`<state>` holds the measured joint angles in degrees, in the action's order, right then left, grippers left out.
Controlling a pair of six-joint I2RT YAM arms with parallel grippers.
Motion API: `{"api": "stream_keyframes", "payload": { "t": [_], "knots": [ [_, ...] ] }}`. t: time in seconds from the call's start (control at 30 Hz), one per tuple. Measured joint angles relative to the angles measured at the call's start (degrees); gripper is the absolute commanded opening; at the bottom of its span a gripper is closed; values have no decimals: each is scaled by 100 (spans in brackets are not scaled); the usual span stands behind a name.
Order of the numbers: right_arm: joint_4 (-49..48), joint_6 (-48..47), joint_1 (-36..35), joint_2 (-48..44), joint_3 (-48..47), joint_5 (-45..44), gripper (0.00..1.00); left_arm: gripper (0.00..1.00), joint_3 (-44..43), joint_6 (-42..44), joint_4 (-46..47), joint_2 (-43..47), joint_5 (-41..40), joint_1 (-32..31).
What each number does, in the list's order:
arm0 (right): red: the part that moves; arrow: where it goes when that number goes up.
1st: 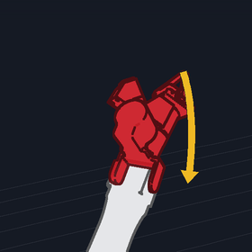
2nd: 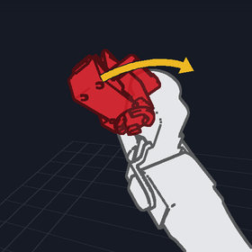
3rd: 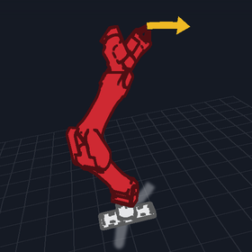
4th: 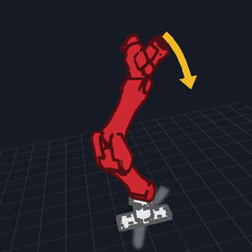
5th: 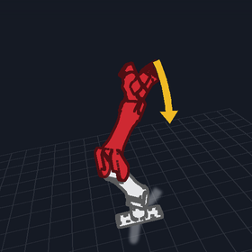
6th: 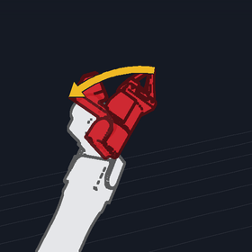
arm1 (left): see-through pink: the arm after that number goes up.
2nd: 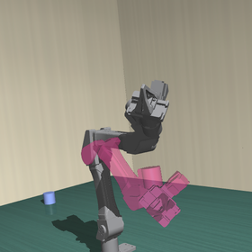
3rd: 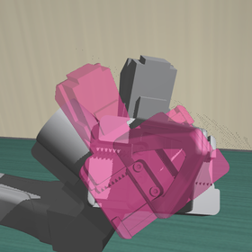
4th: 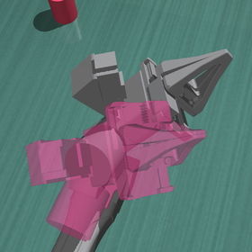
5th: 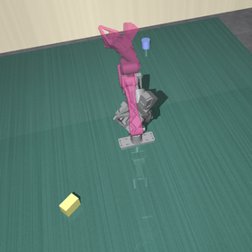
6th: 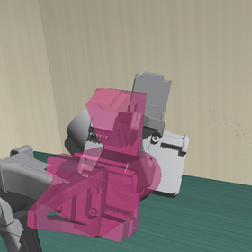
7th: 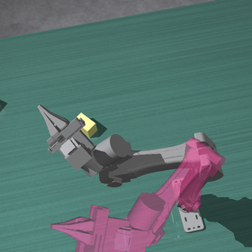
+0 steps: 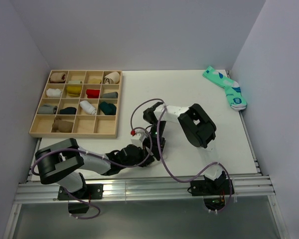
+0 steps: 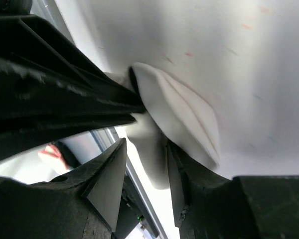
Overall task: Roll the socks
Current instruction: Roll the sock at the center of the board.
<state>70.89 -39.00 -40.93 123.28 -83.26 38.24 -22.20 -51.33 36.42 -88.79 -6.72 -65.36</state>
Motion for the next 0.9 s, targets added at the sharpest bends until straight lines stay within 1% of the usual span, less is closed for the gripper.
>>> {"api": "stream_keyframes", "payload": {
  "t": [0.17,0.3,0.5,0.67,0.8,0.9],
  "knots": [
    [-476,214,262,-339,229,-118,47,0,0,-184,9,-31,-37,0],
    [-953,302,503,-798,459,-334,47,0,50,-293,74,-31,-57,0],
    [-1344,339,758,-1235,647,-444,47,0,343,-538,192,160,-63,-4],
    [-1637,299,944,-1718,1091,-496,47,0,433,-667,87,293,0,-9],
    [-1873,144,1027,-2273,1495,-544,48,0,448,-758,52,308,195,37],
    [-2050,-22,1045,-2789,1840,-551,48,0,540,-907,221,251,564,136]
  ]
}}
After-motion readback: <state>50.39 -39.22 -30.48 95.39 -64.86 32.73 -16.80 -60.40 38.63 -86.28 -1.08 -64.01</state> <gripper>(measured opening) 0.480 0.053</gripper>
